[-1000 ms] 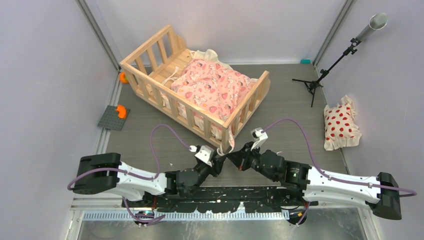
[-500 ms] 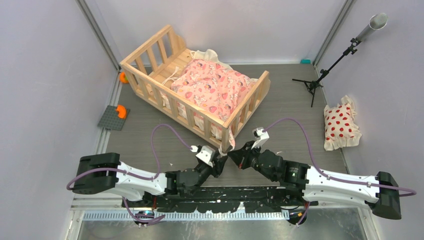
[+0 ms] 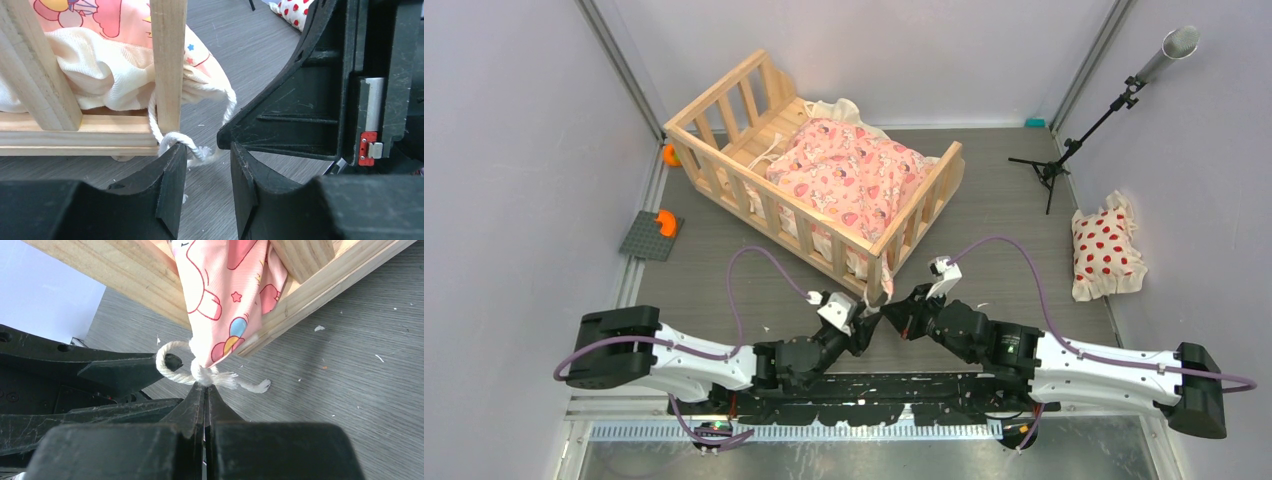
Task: Set up the pet bed
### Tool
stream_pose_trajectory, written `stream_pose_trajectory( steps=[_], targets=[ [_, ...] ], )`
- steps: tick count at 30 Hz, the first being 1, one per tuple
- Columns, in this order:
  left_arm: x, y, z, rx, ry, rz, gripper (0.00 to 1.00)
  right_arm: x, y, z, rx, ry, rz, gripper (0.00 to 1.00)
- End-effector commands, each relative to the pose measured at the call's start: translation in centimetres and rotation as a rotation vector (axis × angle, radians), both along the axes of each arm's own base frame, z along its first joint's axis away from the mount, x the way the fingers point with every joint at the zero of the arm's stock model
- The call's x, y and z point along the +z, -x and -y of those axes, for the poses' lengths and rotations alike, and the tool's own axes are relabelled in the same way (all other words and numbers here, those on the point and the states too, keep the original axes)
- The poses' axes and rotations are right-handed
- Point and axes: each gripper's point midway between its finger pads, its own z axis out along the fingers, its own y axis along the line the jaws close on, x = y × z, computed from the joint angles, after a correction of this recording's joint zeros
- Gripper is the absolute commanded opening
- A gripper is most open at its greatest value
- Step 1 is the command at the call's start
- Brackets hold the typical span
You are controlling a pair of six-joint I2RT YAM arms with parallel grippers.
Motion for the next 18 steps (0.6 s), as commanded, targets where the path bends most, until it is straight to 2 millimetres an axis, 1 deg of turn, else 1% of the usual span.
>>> stream_pose_trajectory(
  steps=[1,6,11,14,18],
  targets=[
    [3.0,0.3,0.4,-0.034,0.007,0.034,0.39,2.9,-0.5,-0.3,-0.025,-0.076,0.026,0.01],
    [4.3,0.5,0.4,-0.055,-0.077,0.035,0.42,2.6,-0.5,-0.4,-0.025,-0.068,0.021,0.01],
    [4.3,0.9,0.3,-0.08,-0.089,0.033,0.44,2.4,-0.5,-0.5,-0.025,-0.067,0.018,0.01],
    [3.8,0.9,0.5,-0.083,-0.102,0.027,0.4,2.3,-0.5,-0.5,-0.026,-0.069,0.016,0.01],
    [3.0,0.6,0.4,-0.06,-0.111,0.022,0.31,2.3,-0.4,-0.5,-0.024,-0.069,0.014,0.01]
  ],
)
